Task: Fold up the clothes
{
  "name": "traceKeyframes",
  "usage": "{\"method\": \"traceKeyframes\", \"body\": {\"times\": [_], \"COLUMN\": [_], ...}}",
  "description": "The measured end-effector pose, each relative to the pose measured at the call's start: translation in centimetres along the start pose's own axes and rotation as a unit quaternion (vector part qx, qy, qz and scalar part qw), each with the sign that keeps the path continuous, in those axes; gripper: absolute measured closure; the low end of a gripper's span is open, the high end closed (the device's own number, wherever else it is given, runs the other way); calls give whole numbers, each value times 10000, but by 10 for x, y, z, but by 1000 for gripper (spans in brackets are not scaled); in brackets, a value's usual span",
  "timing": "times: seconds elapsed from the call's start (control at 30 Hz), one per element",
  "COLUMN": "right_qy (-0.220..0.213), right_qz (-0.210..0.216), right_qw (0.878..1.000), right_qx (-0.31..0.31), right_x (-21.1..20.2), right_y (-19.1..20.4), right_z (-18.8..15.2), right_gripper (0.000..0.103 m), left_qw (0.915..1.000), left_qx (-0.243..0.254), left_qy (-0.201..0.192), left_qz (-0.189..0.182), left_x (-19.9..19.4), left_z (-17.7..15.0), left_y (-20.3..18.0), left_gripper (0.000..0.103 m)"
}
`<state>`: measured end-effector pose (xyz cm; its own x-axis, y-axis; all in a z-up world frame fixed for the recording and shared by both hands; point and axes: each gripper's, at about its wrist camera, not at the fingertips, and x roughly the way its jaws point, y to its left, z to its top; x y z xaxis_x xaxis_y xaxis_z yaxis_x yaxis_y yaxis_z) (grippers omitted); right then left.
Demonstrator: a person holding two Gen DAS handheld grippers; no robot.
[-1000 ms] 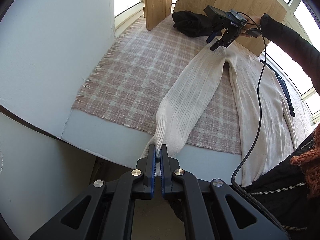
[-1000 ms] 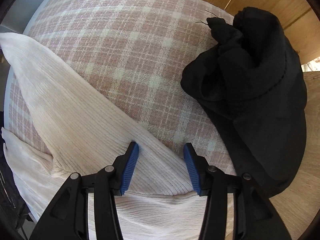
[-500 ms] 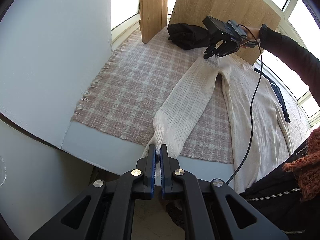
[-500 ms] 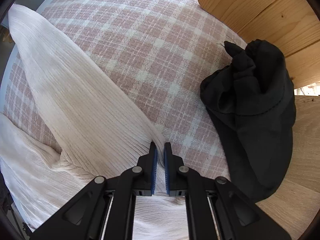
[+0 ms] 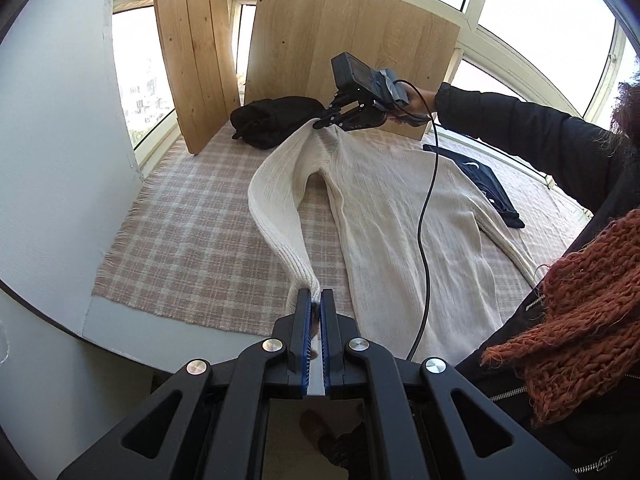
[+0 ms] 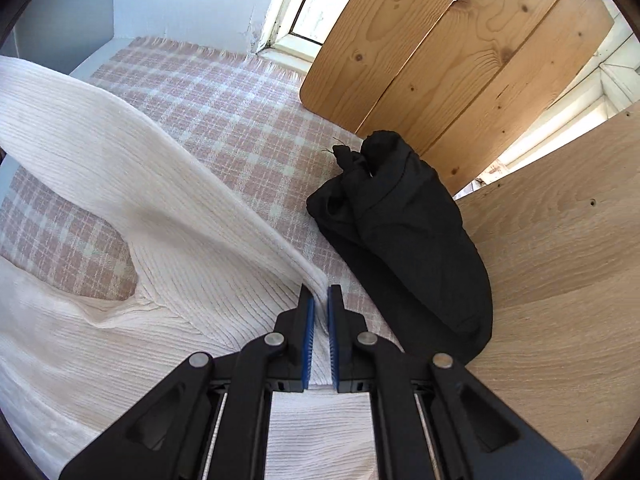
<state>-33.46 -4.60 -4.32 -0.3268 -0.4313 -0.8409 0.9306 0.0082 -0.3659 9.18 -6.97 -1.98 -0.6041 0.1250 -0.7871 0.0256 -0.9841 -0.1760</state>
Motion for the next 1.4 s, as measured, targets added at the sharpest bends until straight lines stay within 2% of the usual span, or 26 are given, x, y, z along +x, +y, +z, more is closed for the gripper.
{"method": "traceKeyframes", "body": {"times": [0.17, 0.3, 0.43, 0.5, 0.6, 0.63, 0.73, 0.8, 0.93, 1.03, 1.1, 1.2, 1.3, 1.4], "right_qy": [-580, -1141, -1074, -973, -521, -417, -248, -172, -29, 7, 22, 14, 0, 2], "right_qz": [-362, -546, -628, -557, -416, -389, -196, -194, -123, -72, -29, 13, 41, 83], "right_qw": [9975, 9897, 9892, 9901, 9941, 9947, 9954, 9973, 9988, 9993, 9993, 9995, 9996, 9996], "right_qx": [151, 672, 772, 840, 860, 857, 900, 690, 473, 380, 362, 320, 289, 272], "right_x": [-15, -20, -15, -15, -6, -4, 2, 2, 3, 5, 5, 8, 9, 10], "right_y": [12, 18, 29, 29, 30, 31, 34, 42, 44, 44, 44, 44, 44, 43], "right_z": [-38, -68, -93, -103, -115, -118, -119, -117, -113, -112, -113, -113, -112, -111], "right_gripper": [97, 97, 96, 96, 96, 96, 96, 96, 96, 96, 96, 96, 96, 96], "left_qw": [9983, 9946, 9931, 9945, 9965, 9963, 9933, 9904, 9845, 9810, 9792, 9753, 9711, 9697], "left_qx": [426, 826, 777, 584, 176, -99, -679, -977, -1431, -1461, -1431, -1536, -1546, -1682], "left_qy": [175, 406, 794, 832, 795, 852, 909, 938, 1012, 1275, 1420, 1577, 1807, 1759], "left_qz": [368, 485, 385, 245, 177, 88, 241, 277, 20, 59, 221, 178, 209, 187], "left_x": [2, 20, 57, 69, 80, 87, 109, 122, 134, 143, 146, 150, 161, 160], "left_z": [-22, -48, -76, -85, -93, -94, -96, -96, -91, -87, -86, -91, -97, -100], "left_y": [-87, -151, -182, -187, -177, -167, -136, -119, -98, -93, -92, -91, -93, -90], "left_gripper": [99, 99, 99, 99, 96, 96, 99, 99, 93, 90, 84, 76, 76, 76]}}
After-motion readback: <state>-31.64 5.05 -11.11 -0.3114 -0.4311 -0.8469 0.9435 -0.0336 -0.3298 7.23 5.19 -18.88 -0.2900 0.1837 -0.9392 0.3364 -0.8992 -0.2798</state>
